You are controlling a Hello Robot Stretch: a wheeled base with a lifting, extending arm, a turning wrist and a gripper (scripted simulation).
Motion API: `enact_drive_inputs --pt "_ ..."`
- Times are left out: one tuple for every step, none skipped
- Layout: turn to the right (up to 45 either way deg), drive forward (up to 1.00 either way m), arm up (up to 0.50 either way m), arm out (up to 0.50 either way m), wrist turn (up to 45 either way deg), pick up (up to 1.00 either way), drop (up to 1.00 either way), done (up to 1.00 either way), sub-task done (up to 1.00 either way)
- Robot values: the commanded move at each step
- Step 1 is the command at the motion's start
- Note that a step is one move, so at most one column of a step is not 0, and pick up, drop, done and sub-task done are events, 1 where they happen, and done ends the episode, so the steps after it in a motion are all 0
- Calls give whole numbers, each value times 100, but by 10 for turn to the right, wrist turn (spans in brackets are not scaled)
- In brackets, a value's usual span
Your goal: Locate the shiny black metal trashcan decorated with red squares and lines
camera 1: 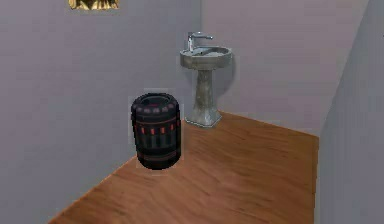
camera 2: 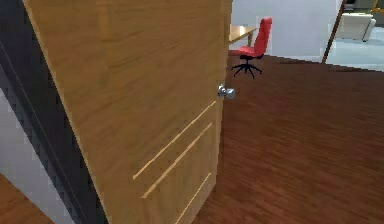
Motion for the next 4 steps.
enact_drive_inputs --pt "0 30 0 0 0 0 0 0 0" --pt "90 0 0 0 0 0 0 0 0" --pt "0 55 0 0 0 0 0 0 0" --pt "-330 0 0 0 0 0 0 0 0"
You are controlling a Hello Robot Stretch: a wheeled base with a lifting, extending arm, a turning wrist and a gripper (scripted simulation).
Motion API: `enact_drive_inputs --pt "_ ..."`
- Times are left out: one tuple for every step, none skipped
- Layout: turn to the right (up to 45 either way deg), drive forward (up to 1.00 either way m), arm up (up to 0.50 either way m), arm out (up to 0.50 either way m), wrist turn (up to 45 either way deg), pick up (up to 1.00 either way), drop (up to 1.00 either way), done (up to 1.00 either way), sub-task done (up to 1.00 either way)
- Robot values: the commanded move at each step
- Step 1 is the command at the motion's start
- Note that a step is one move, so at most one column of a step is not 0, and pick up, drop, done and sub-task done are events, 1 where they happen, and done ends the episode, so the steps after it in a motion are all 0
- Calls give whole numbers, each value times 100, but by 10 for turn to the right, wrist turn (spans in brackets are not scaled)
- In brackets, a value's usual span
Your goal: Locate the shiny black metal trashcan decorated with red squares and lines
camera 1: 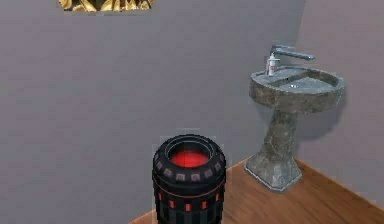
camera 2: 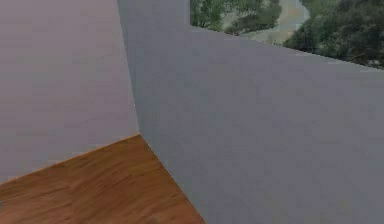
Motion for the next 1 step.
enact_drive_inputs --pt "0 0 0 0 0 0 0 100 0"
